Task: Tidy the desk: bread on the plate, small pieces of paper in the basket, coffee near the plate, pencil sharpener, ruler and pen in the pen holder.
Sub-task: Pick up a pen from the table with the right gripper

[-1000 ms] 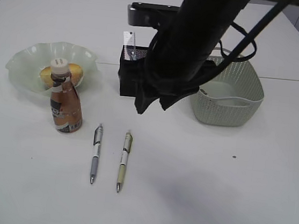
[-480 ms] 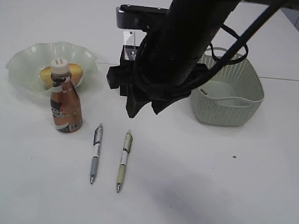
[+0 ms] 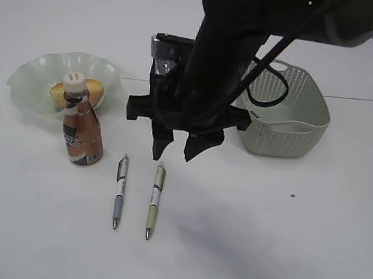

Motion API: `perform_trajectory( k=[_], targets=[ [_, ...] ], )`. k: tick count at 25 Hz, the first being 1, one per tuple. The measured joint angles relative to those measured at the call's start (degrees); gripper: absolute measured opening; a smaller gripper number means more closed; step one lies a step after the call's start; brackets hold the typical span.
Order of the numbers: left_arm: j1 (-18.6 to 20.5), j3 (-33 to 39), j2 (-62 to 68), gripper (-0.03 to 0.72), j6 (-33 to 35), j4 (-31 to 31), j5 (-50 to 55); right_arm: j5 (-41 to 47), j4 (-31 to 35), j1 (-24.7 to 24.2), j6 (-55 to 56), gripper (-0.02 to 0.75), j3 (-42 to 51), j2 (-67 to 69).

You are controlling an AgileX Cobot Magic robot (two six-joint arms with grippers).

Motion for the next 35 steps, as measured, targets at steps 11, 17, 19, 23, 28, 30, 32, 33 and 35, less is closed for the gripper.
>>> perform_trajectory(
  k=[11,17,19,23,28,30,32,33,35],
  targets=[
    [0.0,0.0,0.0,0.241,0.0,0.04,0.0,0.1,0.2,0.0,3.91,0.365,-4.06,6.33],
    [0.0,0.0,0.0,0.241,0.0,0.04,0.0,1.22,0.33,0.0,7.18,0.365,-13.13,12.23],
    [0.0,0.0,0.0,0.241,0.0,0.04,0.0,1.98,0.33,0.0,7.88,0.365,-16.57,14.47],
    [0.0,0.0,0.0,0.24,0.0,0.04,0.0,5.88,0.33,0.0,8.37,0.365,-22.54,20.15],
    [0.0,0.0,0.0,0.24,0.0,0.04,0.0,9.01,-2.83,0.0,10.68,0.365,-27.78,25.42],
    [0.0,0.0,0.0,0.24,0.0,0.04,0.0,9.26,-4.86,0.0,12.07,0.365,-28.87,26.02],
    [0.0,0.0,0.0,0.24,0.0,0.13,0.0,9.35,-6.33,0.0,12.49,0.365,-29.56,26.53],
    [0.0,0.0,0.0,0.24,0.0,0.13,0.0,9.35,-6.57,0.0,12.53,0.365,-29.71,26.81],
    [0.0,0.0,0.0,0.24,0.0,0.13,0.0,9.35,-6.8,0.0,12.62,0.365,-29.75,27.43]
  ],
)
